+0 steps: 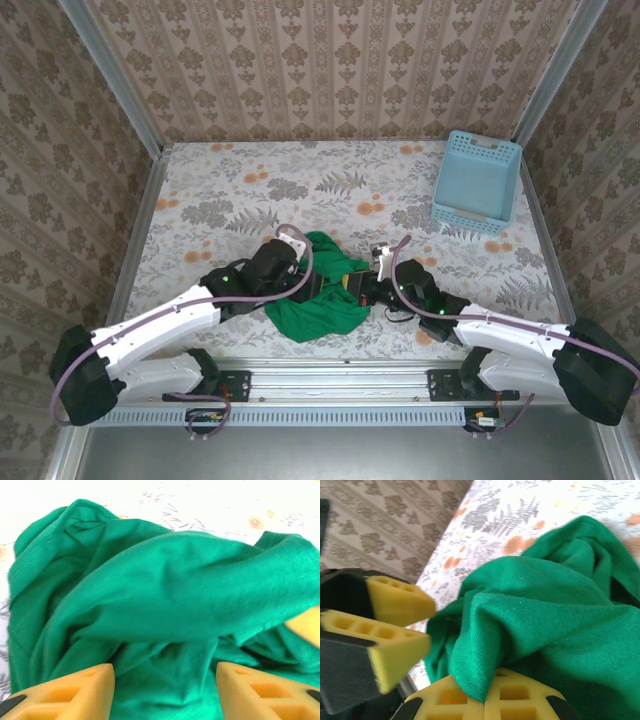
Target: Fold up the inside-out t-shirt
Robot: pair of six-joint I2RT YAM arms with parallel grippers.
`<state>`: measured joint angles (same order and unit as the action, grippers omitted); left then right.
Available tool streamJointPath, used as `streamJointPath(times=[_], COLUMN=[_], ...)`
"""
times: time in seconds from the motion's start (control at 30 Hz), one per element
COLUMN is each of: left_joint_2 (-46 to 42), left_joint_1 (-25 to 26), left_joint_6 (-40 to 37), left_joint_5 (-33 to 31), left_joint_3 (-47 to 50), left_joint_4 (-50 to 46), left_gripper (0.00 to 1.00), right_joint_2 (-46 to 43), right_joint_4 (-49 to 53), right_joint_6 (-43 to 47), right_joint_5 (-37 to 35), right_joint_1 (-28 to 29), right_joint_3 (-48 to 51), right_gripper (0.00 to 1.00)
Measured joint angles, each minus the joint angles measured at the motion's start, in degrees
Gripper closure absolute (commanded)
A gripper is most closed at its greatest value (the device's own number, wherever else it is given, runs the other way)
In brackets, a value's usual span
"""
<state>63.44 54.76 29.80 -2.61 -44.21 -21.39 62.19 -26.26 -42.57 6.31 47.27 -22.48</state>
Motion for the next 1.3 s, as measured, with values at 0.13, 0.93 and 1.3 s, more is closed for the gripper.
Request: streamJointPath(times=[0.13,0.93,1.3], left_joint_2=[3.9,4.4,3.3], left_joint_1=[0.5,3.7,3.8], left_joint_6=[0.4,-1.7,-3.0], left_joint_5=[1.3,8.7,2.1], left_joint_3=[0.6,6.8,5.4], left_joint_4=[2.4,20.5,17.5], left_gripper=[0.43,0.82,1.0], right_joint_2=[-1.1,-2.1,-2.1], right_joint_4=[-1.0,-0.1,2.7], right_joint_6=[0.2,0.5,0.8], right_joint_5=[1.3,1.2,-0.5], right_joint_1=[0.4,0.6,0.6], right_joint_3=[0.0,-1.0,-1.2], right_gripper=[1.0,1.0,1.0])
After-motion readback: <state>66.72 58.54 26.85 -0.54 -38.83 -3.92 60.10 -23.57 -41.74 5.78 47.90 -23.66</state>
